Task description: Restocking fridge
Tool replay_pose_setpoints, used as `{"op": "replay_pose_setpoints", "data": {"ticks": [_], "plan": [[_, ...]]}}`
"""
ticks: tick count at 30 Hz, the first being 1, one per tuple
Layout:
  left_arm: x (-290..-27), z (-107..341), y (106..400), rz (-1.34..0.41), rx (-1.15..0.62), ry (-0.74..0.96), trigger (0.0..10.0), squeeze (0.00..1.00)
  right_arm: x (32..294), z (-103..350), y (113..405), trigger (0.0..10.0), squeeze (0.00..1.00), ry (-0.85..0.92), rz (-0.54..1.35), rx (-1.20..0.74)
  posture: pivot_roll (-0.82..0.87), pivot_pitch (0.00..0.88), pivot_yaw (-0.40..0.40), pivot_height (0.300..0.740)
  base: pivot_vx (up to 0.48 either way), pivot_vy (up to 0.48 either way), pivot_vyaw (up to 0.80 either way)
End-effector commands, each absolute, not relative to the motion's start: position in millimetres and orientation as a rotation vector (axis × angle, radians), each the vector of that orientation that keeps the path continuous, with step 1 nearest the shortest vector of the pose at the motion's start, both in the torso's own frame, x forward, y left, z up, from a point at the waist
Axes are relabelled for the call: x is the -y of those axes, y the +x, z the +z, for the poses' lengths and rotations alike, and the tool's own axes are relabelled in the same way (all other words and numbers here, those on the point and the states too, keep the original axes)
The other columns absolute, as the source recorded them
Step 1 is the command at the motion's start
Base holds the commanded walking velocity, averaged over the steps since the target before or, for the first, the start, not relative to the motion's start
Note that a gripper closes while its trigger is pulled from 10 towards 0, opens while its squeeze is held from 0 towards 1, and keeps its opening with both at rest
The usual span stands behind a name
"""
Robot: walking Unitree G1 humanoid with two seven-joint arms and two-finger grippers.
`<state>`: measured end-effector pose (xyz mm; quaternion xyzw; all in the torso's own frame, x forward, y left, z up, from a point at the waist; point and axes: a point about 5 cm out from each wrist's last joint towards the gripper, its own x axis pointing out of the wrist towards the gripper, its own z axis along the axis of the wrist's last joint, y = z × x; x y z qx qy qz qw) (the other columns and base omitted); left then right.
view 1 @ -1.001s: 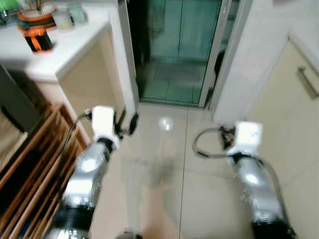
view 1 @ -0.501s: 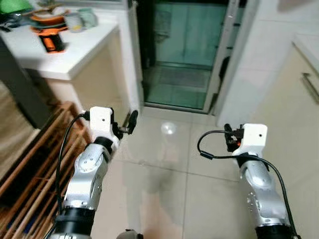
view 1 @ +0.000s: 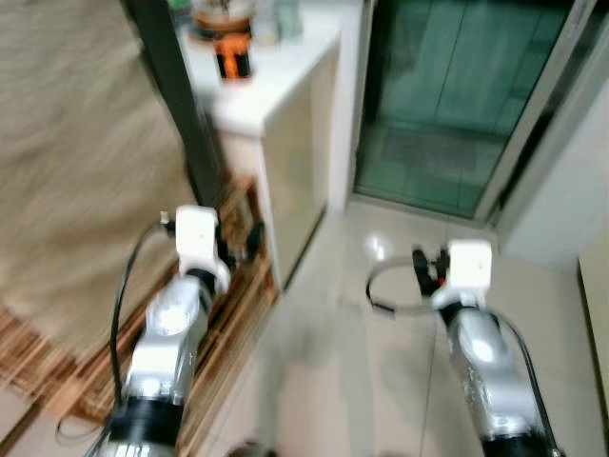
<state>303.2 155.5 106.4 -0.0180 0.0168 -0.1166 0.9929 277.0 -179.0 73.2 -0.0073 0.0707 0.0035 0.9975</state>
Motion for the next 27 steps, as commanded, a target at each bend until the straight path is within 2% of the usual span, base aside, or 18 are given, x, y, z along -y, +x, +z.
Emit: {"op": "replay_pose_setpoints", "data": {"ticks": [1,9,17,22,27], "plan": [[-156.3,107.1,300.1,-0.251,-0.028,-0.027,10.0,0.0,173.3,78.6,280.4,10.0,0.0,-0.025,0.019,-0.12,-0.11,0.0,0.06,0.74,0.0,0.0,0.61],[-155.3,108.3,288.9,-0.337,0.0,-0.012,10.0,0.0,179.7,75.8,279.6,10.0,0.0,-0.016,-0.023,-0.134,-0.1,0.0,0.057,0.74,0.0,0.0,0.08],[-147.3,109.1,285.0,-0.371,0.007,-0.015,10.0,0.0,176.6,79.2,282.6,10.0,0.0,-0.016,-0.004,-0.119,-0.1,0.0,0.056,0.74,0.0,-0.443,0.0],[-149.8,107.3,286.6,-0.333,-0.005,-0.041,10.0,0.0,171.7,83.5,284.6,10.0,0.0,-0.041,0.045,-0.096,-0.1,0.0,0.056,0.74,0.0,-0.469,0.64],[-153.9,104.9,289.8,-0.293,-0.027,-0.041,10.0,0.0,165.2,83.7,285.4,10.0,0.0,-0.046,0.086,-0.099,-0.1,0.0,0.055,0.74,0.0,0.0,0.72]]}}
